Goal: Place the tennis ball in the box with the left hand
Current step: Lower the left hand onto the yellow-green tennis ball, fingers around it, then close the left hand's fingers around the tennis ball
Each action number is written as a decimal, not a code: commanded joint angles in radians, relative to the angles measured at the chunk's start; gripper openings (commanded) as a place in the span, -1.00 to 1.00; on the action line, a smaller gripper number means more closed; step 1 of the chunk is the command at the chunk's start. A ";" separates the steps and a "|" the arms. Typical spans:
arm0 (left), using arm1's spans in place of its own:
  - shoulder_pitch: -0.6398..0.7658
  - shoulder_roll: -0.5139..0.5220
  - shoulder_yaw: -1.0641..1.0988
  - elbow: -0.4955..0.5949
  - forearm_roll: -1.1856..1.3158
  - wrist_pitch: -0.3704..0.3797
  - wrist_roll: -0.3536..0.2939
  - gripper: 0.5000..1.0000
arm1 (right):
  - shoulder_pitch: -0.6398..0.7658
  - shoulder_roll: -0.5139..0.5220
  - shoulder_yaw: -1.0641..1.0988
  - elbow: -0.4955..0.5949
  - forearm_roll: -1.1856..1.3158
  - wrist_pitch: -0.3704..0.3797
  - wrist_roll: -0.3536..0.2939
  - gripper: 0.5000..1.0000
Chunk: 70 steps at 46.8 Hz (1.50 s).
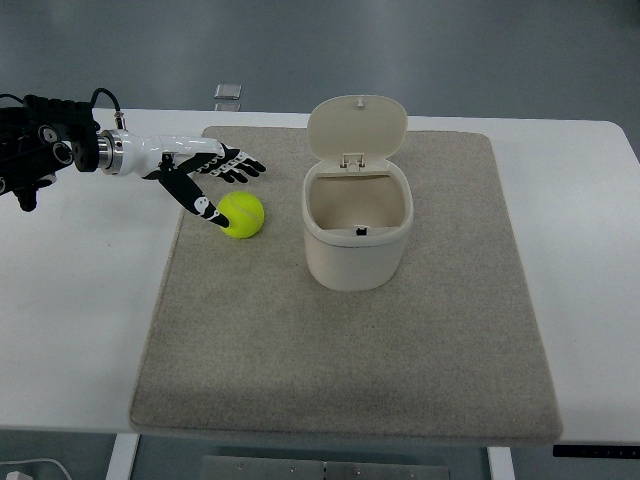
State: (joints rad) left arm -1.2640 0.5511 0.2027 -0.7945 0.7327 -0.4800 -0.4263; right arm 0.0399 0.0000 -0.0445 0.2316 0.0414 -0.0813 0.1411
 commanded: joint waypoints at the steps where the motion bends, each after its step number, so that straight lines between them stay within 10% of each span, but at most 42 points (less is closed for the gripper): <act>1: 0.000 0.013 0.000 -0.023 0.016 0.000 0.000 0.76 | 0.000 0.000 0.000 0.000 0.000 0.000 0.000 0.75; 70: 0.041 -0.037 0.000 -0.038 0.047 0.086 0.000 0.65 | 0.000 0.000 0.000 0.000 0.000 0.000 0.000 0.75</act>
State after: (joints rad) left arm -1.2231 0.5155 0.2017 -0.8337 0.7793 -0.4032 -0.4265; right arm 0.0398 0.0000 -0.0445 0.2316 0.0414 -0.0813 0.1411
